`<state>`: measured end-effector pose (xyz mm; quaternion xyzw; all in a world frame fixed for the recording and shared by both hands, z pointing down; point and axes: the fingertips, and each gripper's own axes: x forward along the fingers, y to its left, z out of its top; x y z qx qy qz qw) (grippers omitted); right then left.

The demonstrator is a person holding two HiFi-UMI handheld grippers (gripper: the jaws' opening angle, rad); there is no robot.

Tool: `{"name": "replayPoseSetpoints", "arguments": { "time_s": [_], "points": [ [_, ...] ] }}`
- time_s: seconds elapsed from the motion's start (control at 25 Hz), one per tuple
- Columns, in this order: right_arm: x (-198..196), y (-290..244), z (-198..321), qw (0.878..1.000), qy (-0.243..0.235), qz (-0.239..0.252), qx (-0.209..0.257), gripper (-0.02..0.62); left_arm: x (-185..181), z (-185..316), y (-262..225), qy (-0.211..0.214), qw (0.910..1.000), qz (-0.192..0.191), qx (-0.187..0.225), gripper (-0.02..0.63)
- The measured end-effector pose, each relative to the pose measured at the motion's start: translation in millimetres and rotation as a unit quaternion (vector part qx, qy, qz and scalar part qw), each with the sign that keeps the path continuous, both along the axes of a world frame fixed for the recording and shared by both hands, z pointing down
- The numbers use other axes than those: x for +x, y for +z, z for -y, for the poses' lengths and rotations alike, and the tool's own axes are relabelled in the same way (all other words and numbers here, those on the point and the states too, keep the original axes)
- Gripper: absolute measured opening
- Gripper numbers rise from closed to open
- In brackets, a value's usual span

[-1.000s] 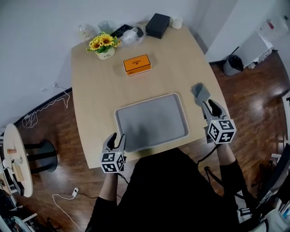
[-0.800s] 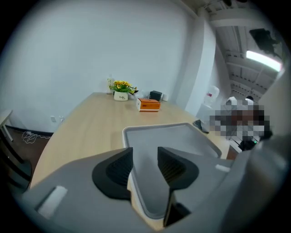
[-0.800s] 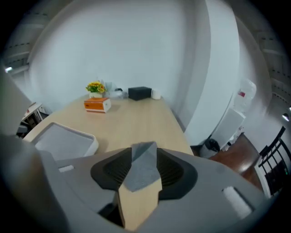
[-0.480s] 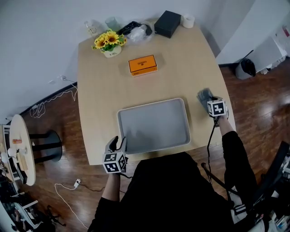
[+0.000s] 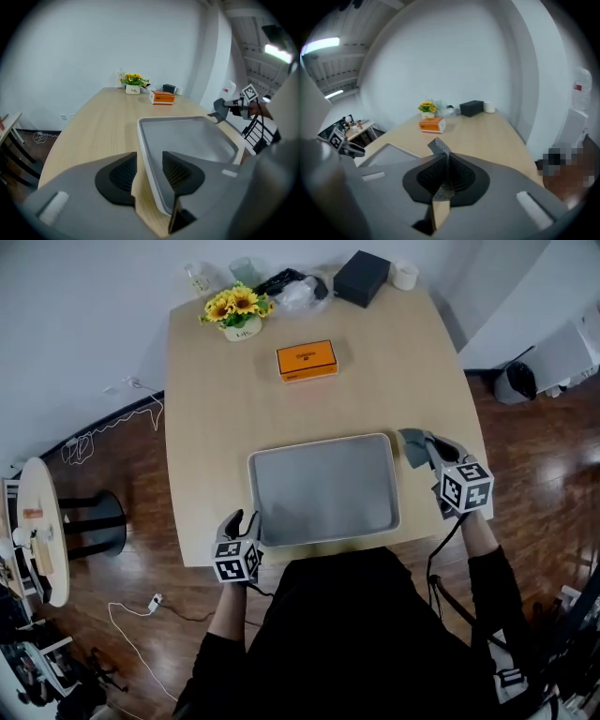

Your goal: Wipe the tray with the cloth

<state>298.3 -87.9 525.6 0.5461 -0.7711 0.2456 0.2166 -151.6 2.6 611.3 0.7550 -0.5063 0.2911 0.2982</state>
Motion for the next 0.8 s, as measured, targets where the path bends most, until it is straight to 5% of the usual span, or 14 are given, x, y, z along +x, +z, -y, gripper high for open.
{"name": "replayPoseSetpoints", "arguments": {
  "time_s": [0.2, 0.44, 0.8],
  "points": [
    [-130, 16, -16, 0.991, -0.13, -0.004, -0.012, 0.006, 1, 2, 4, 0.018, 0.9998, 0.001, -0.001, 0.153],
    [-174, 117, -27, 0.972, -0.164, -0.165, -0.037, 0.006, 7, -15, 25, 0.069, 0.9972, 0.024, -0.015, 0.153],
    [-204, 121, -27, 0.983, -0.152, -0.074, -0.076, 0.006, 3, -22, 37, 0.086, 0.9956, 0.024, -0.028, 0.153]
  ]
}}
